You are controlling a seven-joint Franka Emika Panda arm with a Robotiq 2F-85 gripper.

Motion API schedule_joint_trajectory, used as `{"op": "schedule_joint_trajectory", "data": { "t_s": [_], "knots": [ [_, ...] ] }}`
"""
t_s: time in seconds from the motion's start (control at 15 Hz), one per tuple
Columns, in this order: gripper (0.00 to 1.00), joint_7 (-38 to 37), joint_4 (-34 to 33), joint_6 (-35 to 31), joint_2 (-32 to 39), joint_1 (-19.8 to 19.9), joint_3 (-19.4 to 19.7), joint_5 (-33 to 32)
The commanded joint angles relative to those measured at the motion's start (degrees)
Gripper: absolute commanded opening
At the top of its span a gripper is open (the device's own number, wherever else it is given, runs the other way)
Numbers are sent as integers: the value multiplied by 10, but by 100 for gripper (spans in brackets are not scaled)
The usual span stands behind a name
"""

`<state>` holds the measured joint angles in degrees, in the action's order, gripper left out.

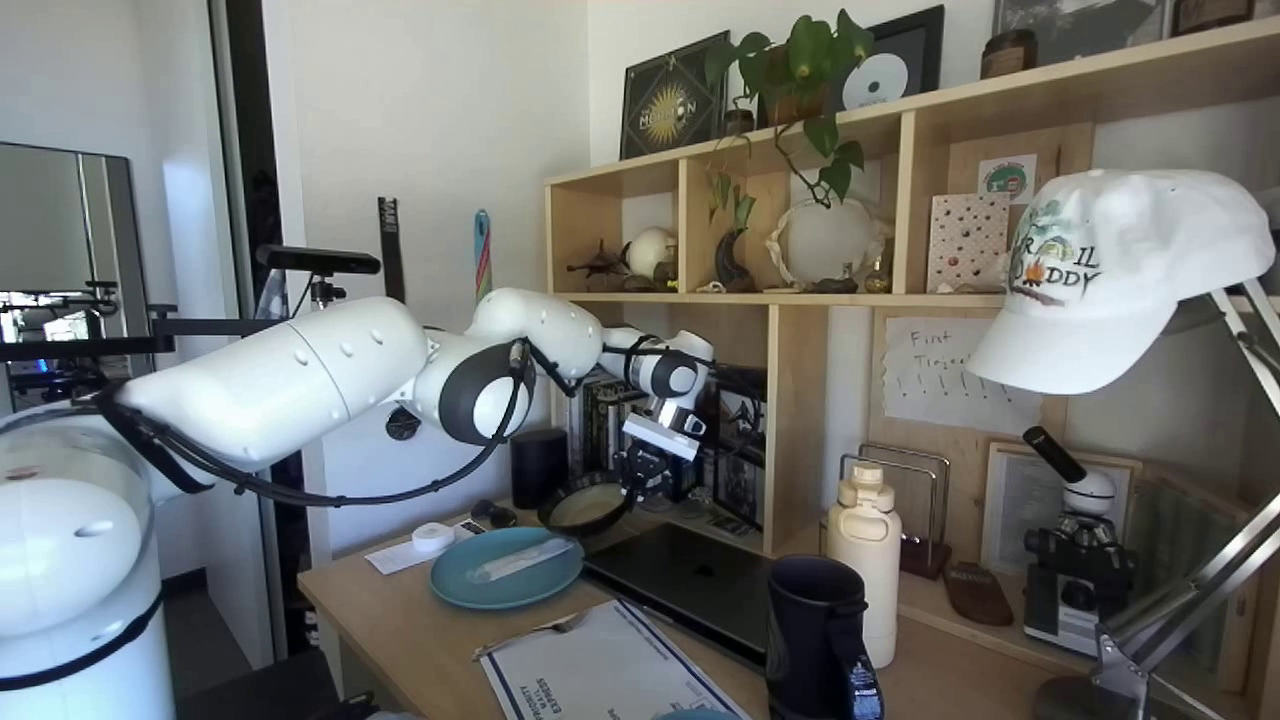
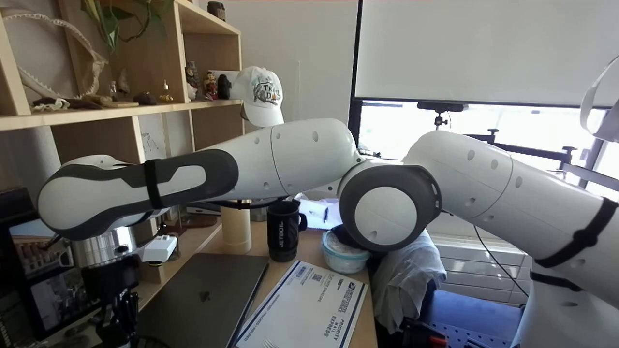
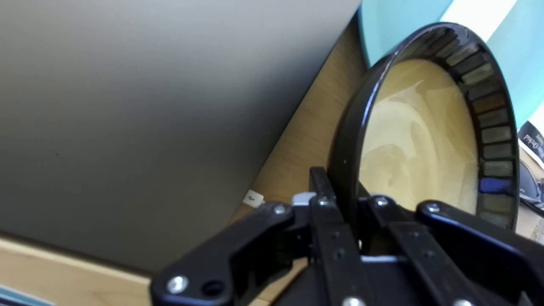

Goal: Remove the bowl from the green plate

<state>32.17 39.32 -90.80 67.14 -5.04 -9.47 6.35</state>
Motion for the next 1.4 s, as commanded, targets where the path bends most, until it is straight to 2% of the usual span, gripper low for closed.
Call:
{"op": "schedule_joint_trajectory", "data": {
  "t_s": [0.0, 0.6, 1.33],
  "knots": [
    [5, -33, -46, 29, 13, 3, -9, 18],
    [5, -82, -67, 1, 26, 3, -5, 14],
    [5, -116, -55, -42, 38, 3, -5, 12]
  ]
}}
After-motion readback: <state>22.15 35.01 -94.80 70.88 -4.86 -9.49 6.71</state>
